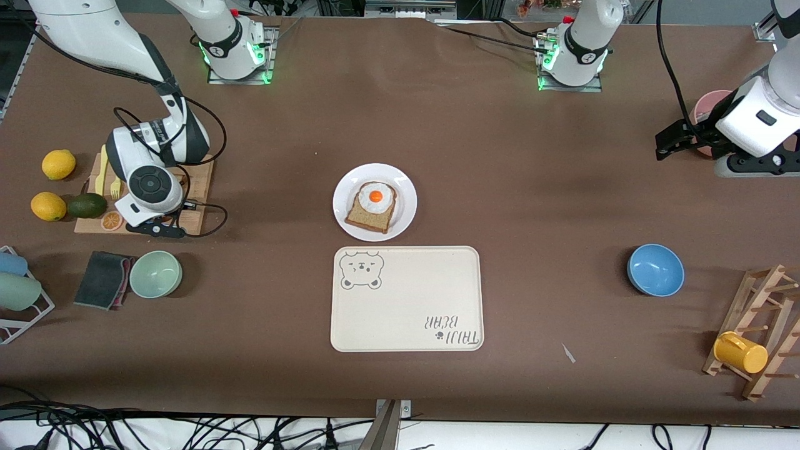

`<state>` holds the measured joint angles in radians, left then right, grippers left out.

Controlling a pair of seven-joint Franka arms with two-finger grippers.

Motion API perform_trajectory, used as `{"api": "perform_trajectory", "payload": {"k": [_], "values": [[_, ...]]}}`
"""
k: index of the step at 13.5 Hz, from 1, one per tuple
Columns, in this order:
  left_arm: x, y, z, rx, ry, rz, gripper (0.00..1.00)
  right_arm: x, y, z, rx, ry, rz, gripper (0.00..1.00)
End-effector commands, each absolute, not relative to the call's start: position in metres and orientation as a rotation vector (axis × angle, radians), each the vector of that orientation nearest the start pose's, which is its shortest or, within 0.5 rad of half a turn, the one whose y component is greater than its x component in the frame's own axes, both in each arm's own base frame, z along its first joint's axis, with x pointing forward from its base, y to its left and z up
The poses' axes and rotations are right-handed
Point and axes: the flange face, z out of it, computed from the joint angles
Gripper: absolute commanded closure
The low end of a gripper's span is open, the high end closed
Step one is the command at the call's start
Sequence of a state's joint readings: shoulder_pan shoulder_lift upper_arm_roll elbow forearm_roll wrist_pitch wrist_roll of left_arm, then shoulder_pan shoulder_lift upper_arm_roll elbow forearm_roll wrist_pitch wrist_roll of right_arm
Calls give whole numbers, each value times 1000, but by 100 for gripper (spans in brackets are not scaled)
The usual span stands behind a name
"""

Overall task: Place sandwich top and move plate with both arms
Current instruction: 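Grasp the bread slice edge with the right gripper and lift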

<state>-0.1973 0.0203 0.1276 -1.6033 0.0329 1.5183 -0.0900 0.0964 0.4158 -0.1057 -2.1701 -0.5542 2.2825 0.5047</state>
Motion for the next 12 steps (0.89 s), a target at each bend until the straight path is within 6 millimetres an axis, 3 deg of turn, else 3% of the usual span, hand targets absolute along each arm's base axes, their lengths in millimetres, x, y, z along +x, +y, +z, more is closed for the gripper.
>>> {"api": "perform_trajectory", "payload": {"k": [1,3,5,9,12], "values": [[549,-39,596,-3105,4,171,0,532,-17,175,-3597,138,344,100],[549,-39,595,-3105,4,175,0,542,-15,185,-3614,155,354,100],[549,-38,596,-3103,4,180,0,561,-3,209,-3654,169,399,100],[549,-39,596,-3104,4,180,0,584,54,249,-3645,223,500,100],[547,-37,597,-3102,-1,189,0,597,112,272,-3564,259,539,100]]}}
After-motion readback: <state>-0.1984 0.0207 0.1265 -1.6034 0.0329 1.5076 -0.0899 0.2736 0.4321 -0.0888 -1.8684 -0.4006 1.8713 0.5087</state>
